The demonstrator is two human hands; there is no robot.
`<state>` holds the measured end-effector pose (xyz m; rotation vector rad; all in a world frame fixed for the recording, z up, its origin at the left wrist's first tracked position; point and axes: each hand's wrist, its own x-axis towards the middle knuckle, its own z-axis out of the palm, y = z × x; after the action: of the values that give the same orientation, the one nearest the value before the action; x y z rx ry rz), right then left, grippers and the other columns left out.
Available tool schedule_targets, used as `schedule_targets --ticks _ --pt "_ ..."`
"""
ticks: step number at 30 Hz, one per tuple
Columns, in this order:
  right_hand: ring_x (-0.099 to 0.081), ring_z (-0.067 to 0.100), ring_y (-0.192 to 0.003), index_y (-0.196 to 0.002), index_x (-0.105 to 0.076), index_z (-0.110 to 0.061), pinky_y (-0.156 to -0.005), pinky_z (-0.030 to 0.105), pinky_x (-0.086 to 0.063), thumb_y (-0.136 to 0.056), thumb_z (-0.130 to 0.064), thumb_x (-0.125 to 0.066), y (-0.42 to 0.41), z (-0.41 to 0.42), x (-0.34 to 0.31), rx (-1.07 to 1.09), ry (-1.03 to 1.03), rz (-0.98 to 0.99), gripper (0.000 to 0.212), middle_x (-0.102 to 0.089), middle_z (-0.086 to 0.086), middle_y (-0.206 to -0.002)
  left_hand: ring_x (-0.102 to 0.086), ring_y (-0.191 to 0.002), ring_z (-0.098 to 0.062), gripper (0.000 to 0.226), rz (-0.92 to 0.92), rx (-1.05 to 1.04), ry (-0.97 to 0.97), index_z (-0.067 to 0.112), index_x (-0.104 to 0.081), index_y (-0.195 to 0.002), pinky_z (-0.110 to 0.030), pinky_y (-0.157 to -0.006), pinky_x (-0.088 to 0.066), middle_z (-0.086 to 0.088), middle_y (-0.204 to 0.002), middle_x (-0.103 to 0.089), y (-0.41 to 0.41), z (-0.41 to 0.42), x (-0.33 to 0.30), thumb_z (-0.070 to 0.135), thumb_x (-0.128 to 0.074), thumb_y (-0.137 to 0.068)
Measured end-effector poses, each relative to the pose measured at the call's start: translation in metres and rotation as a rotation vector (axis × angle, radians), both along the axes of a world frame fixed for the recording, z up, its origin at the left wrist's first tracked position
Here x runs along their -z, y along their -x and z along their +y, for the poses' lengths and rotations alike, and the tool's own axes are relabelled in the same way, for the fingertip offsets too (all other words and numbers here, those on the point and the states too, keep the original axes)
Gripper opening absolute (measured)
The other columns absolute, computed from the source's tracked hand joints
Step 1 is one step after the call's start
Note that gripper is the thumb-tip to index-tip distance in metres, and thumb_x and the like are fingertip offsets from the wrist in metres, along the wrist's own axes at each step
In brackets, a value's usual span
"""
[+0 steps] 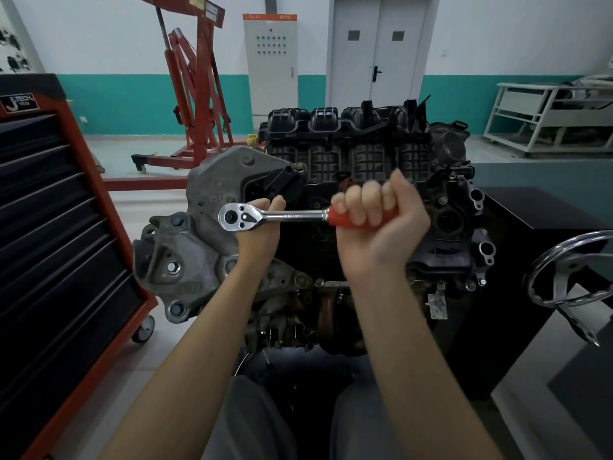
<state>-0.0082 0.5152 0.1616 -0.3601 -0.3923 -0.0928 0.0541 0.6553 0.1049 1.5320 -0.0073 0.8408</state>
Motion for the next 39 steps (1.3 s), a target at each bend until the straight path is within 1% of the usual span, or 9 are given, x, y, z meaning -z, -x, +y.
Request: schedule_targets --ticks 3,8,13,19,23,27,30,34,39 --pt "-0.026 0.012 -0.037 -0.046 -0.037 -0.019 -0.044 0.021 -0.035 -0.094 -0.012 -0.04 -0.025 -0.003 -0.032 -0.088 0.124 0.003 0.048 -0.029 -0.005 -0.039 -0.052 -0.052 0.002 0.027 0.192 0.016 0.053 0.027 -0.051 -0.066 -0.01 -0.05 -0.043 0.018 -0.059 -0.055 0.002 0.001 0.005 0.025 -0.062 -0.091" --pt "-0.027 0.01 -0.034 -0.048 -0.036 -0.017 -0.04 0.019 -0.033 -0.091 -0.009 -0.043 -0.049 0.012 -0.07 -0.163 0.29 0.073 0.045 -0.029 -0.005 -0.038 -0.029 -0.041 -0.003 0.037 0.048 0.031 0.073 0.024 -0.03 -0.051 -0.012 -0.044 -0.028 0.016 -0.043 -0.031 -0.001 -0.002 0.0 0.022 -0.056 -0.077" --pt "-0.025 0.01 -0.037 -0.053 -0.036 -0.019 -0.042 0.019 -0.031 -0.094 -0.012 -0.044 -0.026 0.007 -0.033 -0.05 0.038 0.133 0.042 -0.029 -0.006 -0.041 -0.037 -0.041 0.001 0.039 0.005 0.077 0.074 0.025 -0.04 -0.052 -0.011 -0.044 -0.032 0.017 -0.043 -0.041 -0.002 0.004 0.008 0.017 -0.066 -0.081" --pt "-0.033 0.012 -0.042 -0.052 -0.039 -0.02 -0.051 0.024 -0.044 -0.095 -0.02 -0.041 0.024 0.014 0.022 0.097 -0.17 0.136 0.044 -0.033 -0.005 -0.044 -0.027 -0.041 -0.002 0.05 -0.088 0.056 -0.057 0.016 -0.03 -0.052 -0.013 -0.045 -0.027 0.015 -0.042 -0.03 -0.002 0.003 0.007 0.013 -0.068 -0.084" --pt "-0.027 0.012 -0.039 -0.051 -0.035 -0.021 -0.046 0.023 -0.037 -0.096 -0.016 -0.038 0.001 0.002 -0.001 0.035 -0.065 0.089 0.046 -0.028 -0.006 -0.041 -0.029 -0.037 -0.001 0.056 -0.069 0.023 -0.074 0.02 -0.028 -0.049 -0.01 -0.044 -0.025 0.015 -0.038 -0.031 -0.008 0.004 0.008 0.004 -0.065 -0.088" --pt "-0.026 0.011 -0.037 -0.048 -0.038 -0.018 -0.043 0.019 -0.035 -0.094 -0.012 -0.041 -0.038 -0.008 -0.045 -0.103 0.182 0.069 0.047 -0.029 -0.005 -0.04 -0.042 -0.044 0.002 0.041 -0.048 0.042 -0.068 0.026 -0.045 -0.047 -0.009 -0.048 -0.036 0.018 -0.045 -0.044 -0.009 0.003 0.011 0.019 -0.066 -0.081" --pt "-0.025 0.01 -0.036 -0.048 -0.037 -0.017 -0.041 0.019 -0.033 -0.093 -0.011 -0.042 -0.054 -0.002 -0.067 -0.184 0.277 0.119 0.046 -0.028 -0.005 -0.039 -0.043 -0.041 0.004 0.047 -0.031 0.035 -0.109 0.029 -0.042 -0.042 -0.003 -0.045 -0.035 0.021 -0.041 -0.042 -0.007 0.002 0.011 0.018 -0.064 -0.083" --pt "-0.024 0.01 -0.035 -0.05 -0.037 -0.017 -0.039 0.018 -0.031 -0.093 -0.011 -0.044 -0.04 0.002 -0.052 -0.111 0.155 0.155 0.044 -0.029 -0.005 -0.04 -0.041 -0.042 0.003 0.047 -0.023 0.009 -0.103 0.03 -0.042 -0.048 -0.006 -0.046 -0.035 0.019 -0.043 -0.042 -0.006 0.004 0.012 0.012 -0.067 -0.084" --pt "-0.028 0.011 -0.041 -0.05 -0.039 -0.021 -0.046 0.022 -0.038 -0.095 -0.018 -0.042 0.015 0.008 0.004 0.084 -0.122 0.182 0.045 -0.03 -0.006 -0.044 -0.031 -0.04 -0.003 0.05 -0.089 -0.011 -0.114 0.016 -0.033 -0.053 -0.012 -0.046 -0.029 0.011 -0.046 -0.033 -0.003 0.001 0.009 0.01 -0.07 -0.086"
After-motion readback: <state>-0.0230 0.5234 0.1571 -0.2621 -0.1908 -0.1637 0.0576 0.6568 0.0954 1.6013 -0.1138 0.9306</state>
